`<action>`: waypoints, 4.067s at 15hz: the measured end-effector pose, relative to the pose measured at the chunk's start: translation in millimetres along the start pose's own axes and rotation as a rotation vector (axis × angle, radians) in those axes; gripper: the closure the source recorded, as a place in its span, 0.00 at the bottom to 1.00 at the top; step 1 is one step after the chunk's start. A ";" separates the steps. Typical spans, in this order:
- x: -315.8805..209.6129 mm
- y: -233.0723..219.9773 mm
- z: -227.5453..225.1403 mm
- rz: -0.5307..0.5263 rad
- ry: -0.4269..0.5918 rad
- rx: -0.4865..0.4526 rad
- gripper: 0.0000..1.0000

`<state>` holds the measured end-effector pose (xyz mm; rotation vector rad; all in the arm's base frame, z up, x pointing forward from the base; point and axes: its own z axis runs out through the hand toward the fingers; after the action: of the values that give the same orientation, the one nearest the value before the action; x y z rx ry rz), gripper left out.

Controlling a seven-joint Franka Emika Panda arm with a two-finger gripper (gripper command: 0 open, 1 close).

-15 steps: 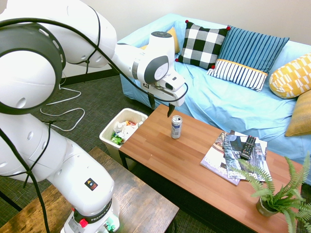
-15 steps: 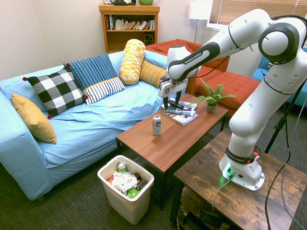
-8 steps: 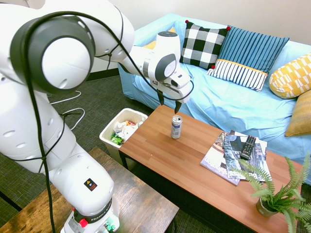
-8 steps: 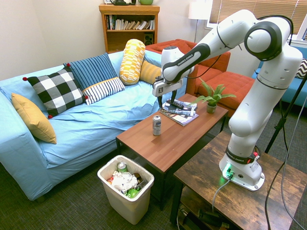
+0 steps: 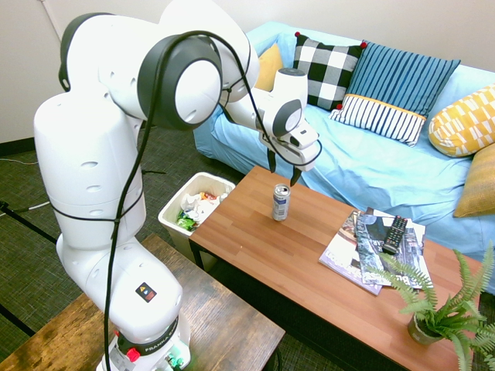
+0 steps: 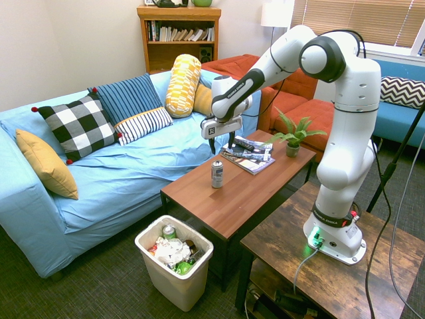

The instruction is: Throw the can in the trash bin

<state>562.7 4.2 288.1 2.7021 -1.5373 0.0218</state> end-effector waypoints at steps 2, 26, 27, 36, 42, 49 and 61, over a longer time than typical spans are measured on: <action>6.6 -9.3 11.7 0.005 0.000 -0.010 0.00; 6.0 -44.9 116.8 0.013 -0.092 -0.171 1.00; 6.4 -45.1 116.4 0.012 -0.092 -0.171 1.00; 6.3 -45.6 116.3 0.003 -0.111 -0.184 1.00; -1.8 -68.2 74.6 -0.048 -0.096 -0.140 1.00; -189.6 -177.7 -35.9 -0.279 0.049 -0.053 1.00; -358.5 -194.5 44.9 -0.458 0.075 -0.144 0.00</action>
<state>546.4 409.9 228.8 2.8241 -0.8376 0.0002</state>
